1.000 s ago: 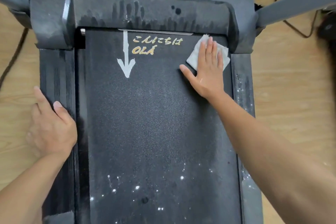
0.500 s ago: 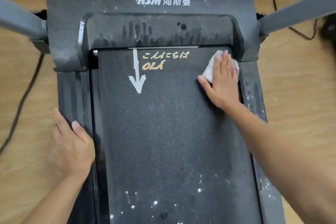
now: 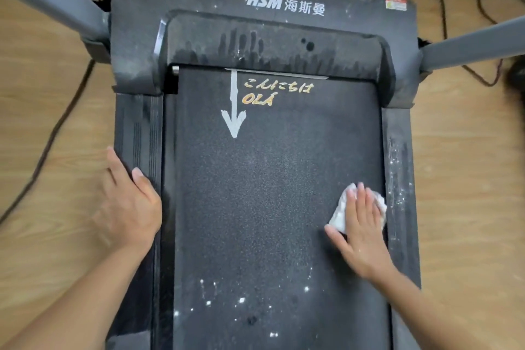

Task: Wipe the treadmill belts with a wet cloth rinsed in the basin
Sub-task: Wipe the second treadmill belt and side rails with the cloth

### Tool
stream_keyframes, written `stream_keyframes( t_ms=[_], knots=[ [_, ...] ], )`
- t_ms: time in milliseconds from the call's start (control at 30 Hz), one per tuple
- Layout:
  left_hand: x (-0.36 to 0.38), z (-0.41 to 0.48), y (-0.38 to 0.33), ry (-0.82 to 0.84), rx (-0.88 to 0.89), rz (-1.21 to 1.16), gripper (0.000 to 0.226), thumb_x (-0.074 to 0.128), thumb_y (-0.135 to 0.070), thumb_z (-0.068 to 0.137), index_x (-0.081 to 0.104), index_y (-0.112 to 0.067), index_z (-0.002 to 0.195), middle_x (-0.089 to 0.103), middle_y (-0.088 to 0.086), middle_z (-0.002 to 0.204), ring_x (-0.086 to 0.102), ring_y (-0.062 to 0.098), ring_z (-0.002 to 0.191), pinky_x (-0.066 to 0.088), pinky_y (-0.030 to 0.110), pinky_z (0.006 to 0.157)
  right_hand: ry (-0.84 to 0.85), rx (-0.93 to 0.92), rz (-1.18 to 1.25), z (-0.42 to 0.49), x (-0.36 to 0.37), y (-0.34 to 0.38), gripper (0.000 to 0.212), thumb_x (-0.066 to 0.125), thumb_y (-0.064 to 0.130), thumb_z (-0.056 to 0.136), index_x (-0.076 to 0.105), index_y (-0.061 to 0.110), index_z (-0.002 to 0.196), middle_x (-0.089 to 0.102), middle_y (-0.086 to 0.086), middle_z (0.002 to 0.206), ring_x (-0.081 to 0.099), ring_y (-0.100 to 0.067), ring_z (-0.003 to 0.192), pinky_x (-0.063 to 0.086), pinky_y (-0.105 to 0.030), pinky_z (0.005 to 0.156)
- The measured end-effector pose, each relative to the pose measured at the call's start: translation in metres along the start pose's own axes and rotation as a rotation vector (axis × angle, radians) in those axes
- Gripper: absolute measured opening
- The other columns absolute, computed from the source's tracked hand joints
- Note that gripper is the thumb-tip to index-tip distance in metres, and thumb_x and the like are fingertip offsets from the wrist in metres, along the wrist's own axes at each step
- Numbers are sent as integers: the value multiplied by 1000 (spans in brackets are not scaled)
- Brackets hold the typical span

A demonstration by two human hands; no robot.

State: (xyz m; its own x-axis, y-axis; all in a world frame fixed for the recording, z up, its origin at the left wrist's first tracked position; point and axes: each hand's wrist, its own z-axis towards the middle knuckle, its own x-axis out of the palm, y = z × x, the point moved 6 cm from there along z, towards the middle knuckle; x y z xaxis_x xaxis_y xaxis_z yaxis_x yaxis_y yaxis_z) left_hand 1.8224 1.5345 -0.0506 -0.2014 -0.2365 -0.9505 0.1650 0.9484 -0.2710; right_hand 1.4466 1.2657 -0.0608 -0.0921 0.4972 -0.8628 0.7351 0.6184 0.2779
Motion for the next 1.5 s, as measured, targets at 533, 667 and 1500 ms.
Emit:
stream_keyframes(
  t_ms=[533, 667, 1500],
  knots=[
    [5, 0, 8, -47, -21, 11, 60, 27, -37, 110, 15, -17, 165, 51, 27, 132, 52, 51, 102, 38, 59, 75, -58, 168, 43, -73, 39, 7, 90, 35, 62, 104, -10, 16, 168, -21, 0, 175, -20, -25, 161, -9, -46, 131],
    [3, 0, 6, -39, -18, 8, 61, 26, -38, 109, 16, -17, 165, 51, 25, 132, 53, 51, 101, 38, 58, 74, -20, 214, 111, -75, 31, 3, 73, 35, 50, 109, 5, 23, 169, -5, 4, 177, -9, -16, 163, -3, -40, 131],
    [4, 2, 6, -59, -13, -6, 56, 35, -32, 110, 21, -18, 162, 53, 27, 125, 58, 53, 95, 44, 59, 68, -291, -6, -134, 174, -152, 11, 35, 54, 24, 96, 56, 9, 127, 53, -19, 129, 52, -45, 114, 50, -51, 80]
  ],
)
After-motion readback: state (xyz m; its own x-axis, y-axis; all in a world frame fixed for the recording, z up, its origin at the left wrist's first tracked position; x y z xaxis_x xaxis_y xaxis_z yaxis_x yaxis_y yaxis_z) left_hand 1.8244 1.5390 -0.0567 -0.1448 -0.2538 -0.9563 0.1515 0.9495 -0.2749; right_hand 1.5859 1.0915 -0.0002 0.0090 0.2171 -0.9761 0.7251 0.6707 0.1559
